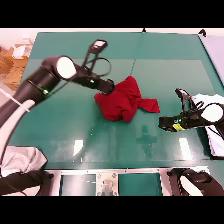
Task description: Fold the shirts.
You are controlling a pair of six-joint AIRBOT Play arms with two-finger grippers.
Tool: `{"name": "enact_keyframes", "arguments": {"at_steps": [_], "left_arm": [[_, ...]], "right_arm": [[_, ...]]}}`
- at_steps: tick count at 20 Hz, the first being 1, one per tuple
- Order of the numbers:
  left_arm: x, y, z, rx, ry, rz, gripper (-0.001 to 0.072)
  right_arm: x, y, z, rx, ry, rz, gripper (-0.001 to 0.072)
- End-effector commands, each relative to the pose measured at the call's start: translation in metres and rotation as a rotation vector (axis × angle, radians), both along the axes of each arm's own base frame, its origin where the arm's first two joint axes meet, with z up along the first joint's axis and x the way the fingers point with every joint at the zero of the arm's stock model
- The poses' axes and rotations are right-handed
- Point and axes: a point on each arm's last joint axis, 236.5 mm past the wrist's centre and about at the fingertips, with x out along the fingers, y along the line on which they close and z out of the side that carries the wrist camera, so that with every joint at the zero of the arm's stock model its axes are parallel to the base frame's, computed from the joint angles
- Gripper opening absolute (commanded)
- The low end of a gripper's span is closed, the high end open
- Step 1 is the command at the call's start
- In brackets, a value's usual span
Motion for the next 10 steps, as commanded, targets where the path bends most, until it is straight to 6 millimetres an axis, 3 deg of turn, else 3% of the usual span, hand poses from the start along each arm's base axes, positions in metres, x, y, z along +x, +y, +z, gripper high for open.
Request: {"name": "enact_keyframes", "arguments": {"at_steps": [1, 3, 5, 6, 7, 8, 9, 10], "left_arm": [[0.003, 0.068, -0.016, 0.065, 0.164, 0.084, 0.072], [0.004, 0.106, -0.04, 0.078, 0.251, 0.175, 0.072], [0.013, 0.126, -0.065, 0.038, 0.28, 0.267, 0.072], [0.019, 0.127, -0.078, 0.002, 0.281, 0.305, 0.072], [0.024, 0.122, -0.091, -0.03, 0.285, 0.317, 0.072], [0.026, 0.112, -0.105, -0.072, 0.31, 0.318, 0.072], [0.028, 0.098, -0.116, -0.119, 0.345, 0.303, 0.072], [0.027, 0.08, -0.126, -0.178, 0.388, 0.281, 0.072]], "right_arm": [[-0.001, 0.0, 0.0, 0.001, 0.002, 0.001, 0.0015], [0.015, 0.0, 0.002, 0.002, -0.062, -0.019, 0.0015], [0.038, -0.003, 0.005, 0.003, -0.137, -0.049, 0.0018], [0.059, -0.008, 0.007, 0.01, -0.197, -0.095, 0.0133], [0.078, -0.015, 0.009, 0.029, -0.225, -0.146, 0.0302], [0.097, -0.02, 0.009, 0.054, -0.226, -0.175, 0.0366], [0.112, -0.027, 0.005, 0.071, -0.215, -0.182, 0.037], [0.127, -0.036, -0.002, 0.079, -0.197, -0.189, 0.0424]]}}
